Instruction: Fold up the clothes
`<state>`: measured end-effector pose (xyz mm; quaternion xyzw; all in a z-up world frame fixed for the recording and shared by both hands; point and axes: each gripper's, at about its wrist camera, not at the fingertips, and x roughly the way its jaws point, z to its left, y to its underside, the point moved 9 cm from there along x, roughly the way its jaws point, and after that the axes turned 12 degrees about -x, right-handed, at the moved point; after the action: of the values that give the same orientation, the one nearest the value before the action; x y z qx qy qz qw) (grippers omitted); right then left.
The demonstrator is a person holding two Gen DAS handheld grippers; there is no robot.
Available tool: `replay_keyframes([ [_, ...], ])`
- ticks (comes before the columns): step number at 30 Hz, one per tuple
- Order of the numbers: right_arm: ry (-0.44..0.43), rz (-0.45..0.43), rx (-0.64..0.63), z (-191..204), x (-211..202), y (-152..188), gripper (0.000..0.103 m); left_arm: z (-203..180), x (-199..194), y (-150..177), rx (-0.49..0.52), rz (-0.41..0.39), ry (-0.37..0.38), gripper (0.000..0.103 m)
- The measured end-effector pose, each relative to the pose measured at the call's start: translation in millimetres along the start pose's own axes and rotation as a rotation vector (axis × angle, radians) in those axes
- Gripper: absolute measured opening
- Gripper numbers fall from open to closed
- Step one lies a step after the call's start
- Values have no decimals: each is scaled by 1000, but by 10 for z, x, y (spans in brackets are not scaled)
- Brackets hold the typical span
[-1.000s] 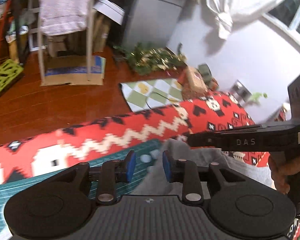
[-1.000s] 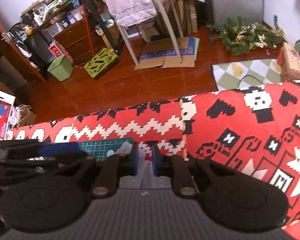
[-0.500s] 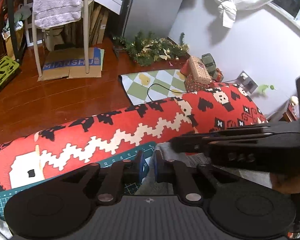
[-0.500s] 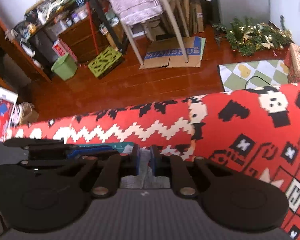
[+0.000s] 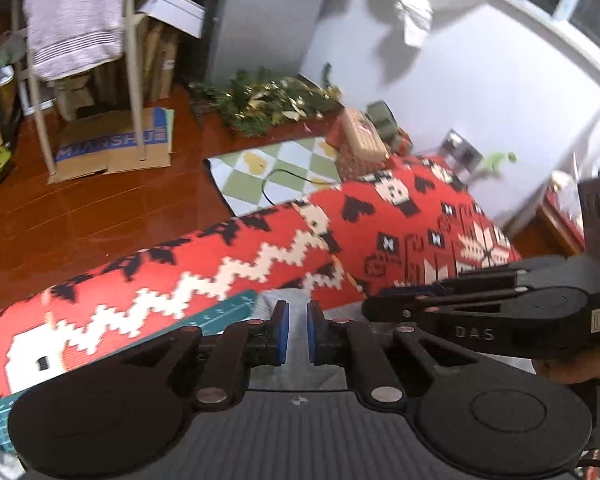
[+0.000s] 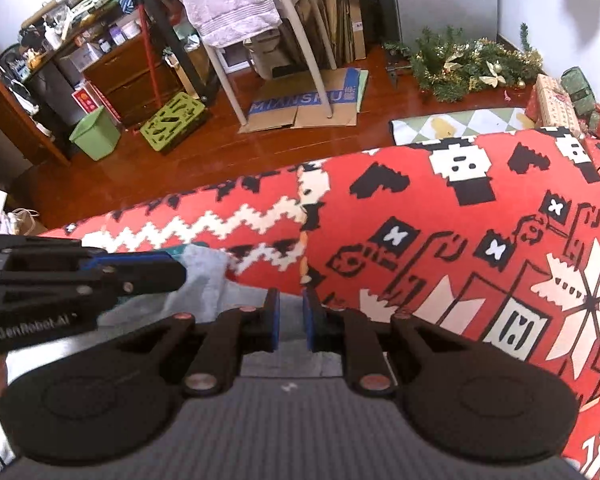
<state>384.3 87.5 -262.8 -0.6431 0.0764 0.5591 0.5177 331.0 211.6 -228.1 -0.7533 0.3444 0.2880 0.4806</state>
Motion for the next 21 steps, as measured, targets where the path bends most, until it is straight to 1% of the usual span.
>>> replay_keyframes([
  [2, 13, -5, -6, -39, -10, 9, 9, 1, 100, 33, 8, 17, -19, 9],
  [7, 54, -18, 45, -248, -211, 73, 12, -26, 125, 40, 17, 5, -36, 9],
  [10, 88, -21, 68, -383, -398, 171, 12, -101, 81, 27, 6, 2, -19, 9],
  [13, 113, -8, 106, -482, -577, 354, 12, -240, 24, 45, 25, 2, -13, 9],
  [16, 159, 0, 128, -573, -759, 585, 12, -423, -17, 114, 34, 15, 16, 9],
  [21, 267, -1, 207, -898, -1034, 936, 13, -708, 32, 258, 95, 54, 39, 9],
])
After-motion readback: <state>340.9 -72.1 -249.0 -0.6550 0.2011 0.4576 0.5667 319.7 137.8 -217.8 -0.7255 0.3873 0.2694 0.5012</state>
